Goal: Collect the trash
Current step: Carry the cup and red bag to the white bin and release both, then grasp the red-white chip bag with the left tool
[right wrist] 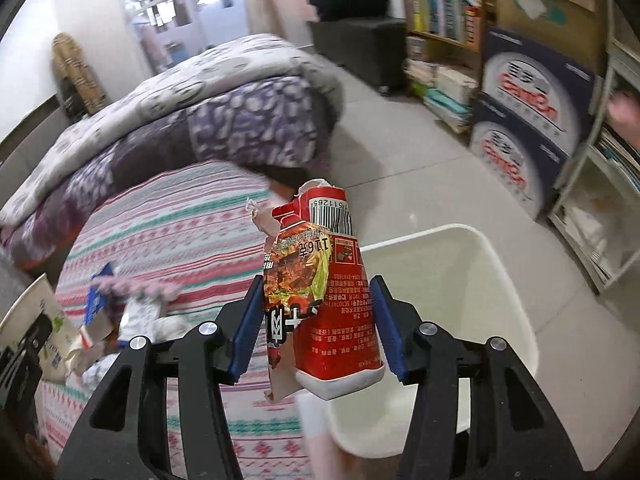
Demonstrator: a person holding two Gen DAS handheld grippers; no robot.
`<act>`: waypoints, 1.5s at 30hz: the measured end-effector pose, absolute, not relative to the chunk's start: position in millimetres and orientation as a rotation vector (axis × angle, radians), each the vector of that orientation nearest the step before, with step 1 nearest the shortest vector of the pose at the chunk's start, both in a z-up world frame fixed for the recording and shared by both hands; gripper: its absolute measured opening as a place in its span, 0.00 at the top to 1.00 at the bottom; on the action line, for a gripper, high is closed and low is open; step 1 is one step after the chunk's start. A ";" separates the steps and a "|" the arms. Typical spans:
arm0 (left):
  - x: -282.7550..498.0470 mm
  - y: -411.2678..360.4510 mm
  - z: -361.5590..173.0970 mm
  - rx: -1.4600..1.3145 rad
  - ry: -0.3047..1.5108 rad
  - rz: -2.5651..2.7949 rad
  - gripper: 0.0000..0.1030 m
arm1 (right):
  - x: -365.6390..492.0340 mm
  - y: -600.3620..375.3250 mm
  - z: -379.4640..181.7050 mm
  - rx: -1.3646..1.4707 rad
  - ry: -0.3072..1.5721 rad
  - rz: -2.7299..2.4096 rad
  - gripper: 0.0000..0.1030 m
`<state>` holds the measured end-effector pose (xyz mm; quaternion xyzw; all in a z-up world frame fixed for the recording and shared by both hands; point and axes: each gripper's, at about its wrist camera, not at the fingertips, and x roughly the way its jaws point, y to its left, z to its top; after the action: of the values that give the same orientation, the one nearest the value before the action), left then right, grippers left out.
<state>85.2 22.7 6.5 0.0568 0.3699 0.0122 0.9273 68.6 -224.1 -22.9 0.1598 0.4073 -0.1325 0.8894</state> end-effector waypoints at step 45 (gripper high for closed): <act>61.7 -186.7 -30.9 0.282 0.789 -0.380 0.27 | 26.4 -390.0 -4.6 0.775 0.736 -0.590 0.10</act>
<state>61.7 -186.7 -30.9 0.1361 0.3810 -0.1833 0.8959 26.4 -390.0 -4.6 0.3638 0.3456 -0.2772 0.8194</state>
